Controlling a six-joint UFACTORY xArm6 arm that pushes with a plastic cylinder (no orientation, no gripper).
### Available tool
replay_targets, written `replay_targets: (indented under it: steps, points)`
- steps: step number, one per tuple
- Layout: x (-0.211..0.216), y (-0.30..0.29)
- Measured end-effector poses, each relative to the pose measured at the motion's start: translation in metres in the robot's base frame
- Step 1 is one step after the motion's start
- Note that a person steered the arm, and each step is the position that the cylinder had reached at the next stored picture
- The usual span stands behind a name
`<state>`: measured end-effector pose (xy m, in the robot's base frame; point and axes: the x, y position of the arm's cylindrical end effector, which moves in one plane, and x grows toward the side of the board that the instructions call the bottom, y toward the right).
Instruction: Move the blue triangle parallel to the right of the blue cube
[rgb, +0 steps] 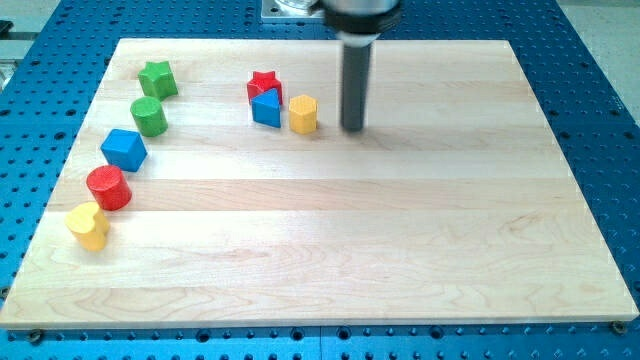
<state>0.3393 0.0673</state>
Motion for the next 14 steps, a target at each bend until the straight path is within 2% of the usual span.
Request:
replay_targets:
  steps: [1,2,3,4,5,6,7,8,9,10,11,12,13,14]
  points:
    - [-0.03,-0.026]
    - [-0.016,-0.076]
    - [0.014,-0.1]
    - [0.018,-0.107]
    - [-0.01,-0.097]
    - [-0.007,-0.133]
    - [0.034,-0.145]
    - [0.037,-0.126]
    - [0.005,-0.114]
    - [0.018,-0.137]
    - [0.051,-0.149]
    - [0.057,-0.131]
    - [0.03,-0.133]
    - [0.037,-0.173]
